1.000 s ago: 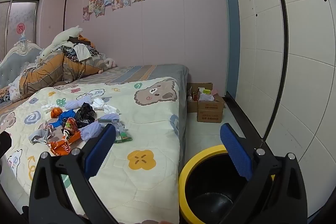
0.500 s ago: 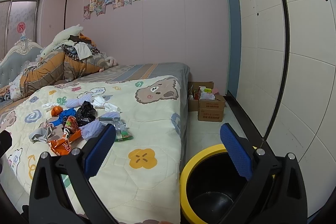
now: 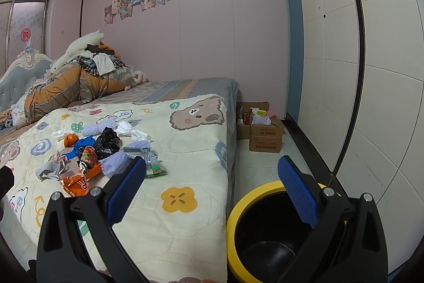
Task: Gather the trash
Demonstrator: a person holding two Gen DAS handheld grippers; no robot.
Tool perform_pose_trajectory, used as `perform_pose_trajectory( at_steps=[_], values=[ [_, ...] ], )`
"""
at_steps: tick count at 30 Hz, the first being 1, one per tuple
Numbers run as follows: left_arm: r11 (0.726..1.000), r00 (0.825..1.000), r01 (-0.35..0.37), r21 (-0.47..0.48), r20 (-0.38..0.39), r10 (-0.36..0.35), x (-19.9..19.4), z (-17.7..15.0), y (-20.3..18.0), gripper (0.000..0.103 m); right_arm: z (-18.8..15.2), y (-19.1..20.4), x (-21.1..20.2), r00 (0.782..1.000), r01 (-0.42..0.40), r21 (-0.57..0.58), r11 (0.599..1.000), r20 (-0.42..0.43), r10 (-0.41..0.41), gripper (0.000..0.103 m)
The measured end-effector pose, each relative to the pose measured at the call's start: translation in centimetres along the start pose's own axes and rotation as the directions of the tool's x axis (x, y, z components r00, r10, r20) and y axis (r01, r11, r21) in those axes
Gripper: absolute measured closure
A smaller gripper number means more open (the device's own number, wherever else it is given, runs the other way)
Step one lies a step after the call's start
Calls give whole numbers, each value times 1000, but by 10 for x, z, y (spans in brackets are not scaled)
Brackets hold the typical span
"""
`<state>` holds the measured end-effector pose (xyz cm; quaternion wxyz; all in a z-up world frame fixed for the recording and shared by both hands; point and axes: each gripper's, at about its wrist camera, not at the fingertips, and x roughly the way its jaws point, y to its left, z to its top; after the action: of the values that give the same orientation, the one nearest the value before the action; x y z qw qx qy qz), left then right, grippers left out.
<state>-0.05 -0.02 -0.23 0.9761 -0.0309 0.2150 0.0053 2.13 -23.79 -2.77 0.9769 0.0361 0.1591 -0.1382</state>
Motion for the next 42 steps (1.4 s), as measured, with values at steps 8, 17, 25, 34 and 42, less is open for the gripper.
perform_pose_trajectory(
  at_steps=[8,17,25,34,42],
  values=[
    [1000,1000,2,-2,-2,-2,1,-4,1,8,-1,0,3,1000,1,2,1000,-14,-1,8],
    [1000,1000,2,-1,-4,-2,1,-4,0,8,-1,-1,4,1000,1,2,1000,-13,-1,8],
    [1000,1000,2,-2,-7,-2,2,-6,1,8,-2,-1,4,1000,2,3,1000,-16,-2,8],
    [1000,1000,6,-6,-16,-6,3,-10,2,8,-3,0,5,1000,4,2,1000,-16,-4,8],
    [1000,1000,7,-7,-18,-7,3,-10,2,8,-2,0,5,1000,4,2,1000,-16,-4,8]
  ],
)
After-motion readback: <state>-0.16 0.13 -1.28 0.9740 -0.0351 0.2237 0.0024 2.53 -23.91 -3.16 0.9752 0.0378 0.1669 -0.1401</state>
